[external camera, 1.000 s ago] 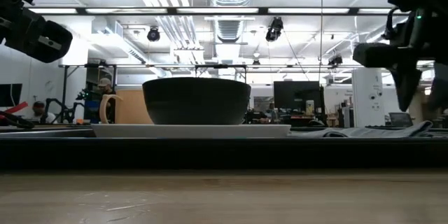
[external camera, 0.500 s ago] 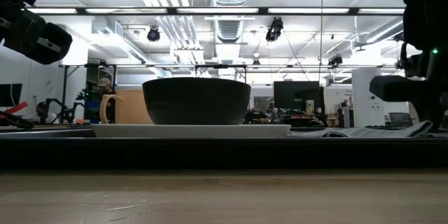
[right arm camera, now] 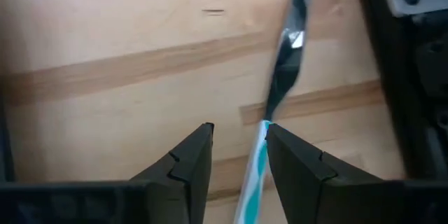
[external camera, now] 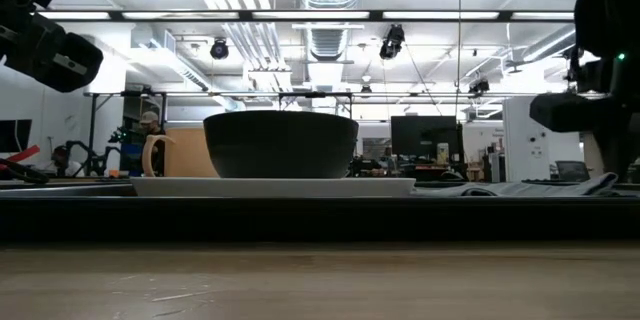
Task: Set up tray
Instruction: Put the blue knife on the right of the fork on top of the gray table napkin
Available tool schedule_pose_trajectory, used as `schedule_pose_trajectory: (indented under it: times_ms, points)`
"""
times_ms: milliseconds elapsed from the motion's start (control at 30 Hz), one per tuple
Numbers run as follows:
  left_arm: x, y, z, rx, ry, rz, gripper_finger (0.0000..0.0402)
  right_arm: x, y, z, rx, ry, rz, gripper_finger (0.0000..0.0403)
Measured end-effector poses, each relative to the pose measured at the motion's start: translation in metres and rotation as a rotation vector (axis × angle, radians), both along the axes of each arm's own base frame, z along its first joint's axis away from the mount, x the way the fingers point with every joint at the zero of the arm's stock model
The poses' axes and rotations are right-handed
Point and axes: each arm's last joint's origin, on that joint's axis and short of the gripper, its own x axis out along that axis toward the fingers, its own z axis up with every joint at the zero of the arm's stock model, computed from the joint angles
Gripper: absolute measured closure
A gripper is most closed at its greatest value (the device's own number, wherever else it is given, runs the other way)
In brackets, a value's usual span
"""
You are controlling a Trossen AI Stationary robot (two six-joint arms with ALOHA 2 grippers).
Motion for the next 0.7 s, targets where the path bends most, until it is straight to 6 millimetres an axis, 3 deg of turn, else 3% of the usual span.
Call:
schedule_pose_trajectory:
  times_ms: [333, 700]
  points:
    - [0.0, 0.0, 0.0, -0.02, 0.013, 0.005, 0.0265, -0.003, 0.002, -0.003, 0.072, 0.065, -0.058, 0.0268]
    - [0.0, 0.0, 0.0, -0.029, 0.019, 0.007, 0.0265, -0.004, 0.003, -0.012, 0.089, 0.024, -0.051, 0.0264]
